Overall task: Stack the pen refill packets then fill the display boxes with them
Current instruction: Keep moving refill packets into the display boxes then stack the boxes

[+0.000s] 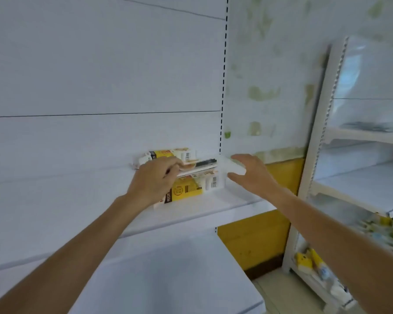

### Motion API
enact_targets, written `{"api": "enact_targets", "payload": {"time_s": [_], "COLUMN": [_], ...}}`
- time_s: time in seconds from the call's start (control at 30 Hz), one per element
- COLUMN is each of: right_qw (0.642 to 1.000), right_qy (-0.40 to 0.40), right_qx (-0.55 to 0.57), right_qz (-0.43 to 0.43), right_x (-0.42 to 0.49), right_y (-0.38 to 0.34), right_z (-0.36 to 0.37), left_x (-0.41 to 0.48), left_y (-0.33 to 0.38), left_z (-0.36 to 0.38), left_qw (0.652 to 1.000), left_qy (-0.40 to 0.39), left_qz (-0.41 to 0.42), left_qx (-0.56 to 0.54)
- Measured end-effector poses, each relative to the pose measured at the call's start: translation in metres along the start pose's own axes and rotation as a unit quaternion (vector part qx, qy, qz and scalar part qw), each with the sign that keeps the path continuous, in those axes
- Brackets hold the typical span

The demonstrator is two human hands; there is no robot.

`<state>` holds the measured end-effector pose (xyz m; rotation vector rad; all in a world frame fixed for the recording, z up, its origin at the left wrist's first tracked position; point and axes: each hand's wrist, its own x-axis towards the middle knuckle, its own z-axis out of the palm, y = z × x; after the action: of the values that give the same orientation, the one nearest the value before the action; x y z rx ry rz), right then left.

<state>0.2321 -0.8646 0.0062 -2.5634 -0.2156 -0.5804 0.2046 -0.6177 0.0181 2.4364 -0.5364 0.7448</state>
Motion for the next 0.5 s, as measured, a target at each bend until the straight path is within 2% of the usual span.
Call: {"api": "enact_targets", "payload": {"time_s": [0.13,0.23,0.3,0.4,0.5], "right_qw": [0.995,0.99,0.989,0.988,0.987], "right_qy": [-0.04,-0.082,-0.065,-0.029,-0.034], "right_qx": [-0.003,0.005,0.042,0.044,0.048], "right_qz": [-0.089,-0.119,-0.123,-0.144,-0.15], "right_x": [0.02,0.023,0.024,0.027,0.029], "right_y": [-0.023,-0.03,-0.026,-0.022,-0.02], "right_z": [0.028,0.05,0.061,0.068,0.07], "left_x": [-0.013,-0.031,-0.042,-0.05,-0.05], "left_y": [-0.049,-0.082,-0.096,-0.11,-0.113], "left_z": [-0.037,-0.056,-0.063,-0.066,-0.06], "left_qw": [0.993,0.985,0.98,0.978,0.978], "left_qy": [0.052,0.028,0.004,-0.022,-0.047], "left_qz": [-0.1,-0.163,-0.193,-0.204,-0.196], "left_qx": [0.029,0.04,0.043,0.047,0.044]}}
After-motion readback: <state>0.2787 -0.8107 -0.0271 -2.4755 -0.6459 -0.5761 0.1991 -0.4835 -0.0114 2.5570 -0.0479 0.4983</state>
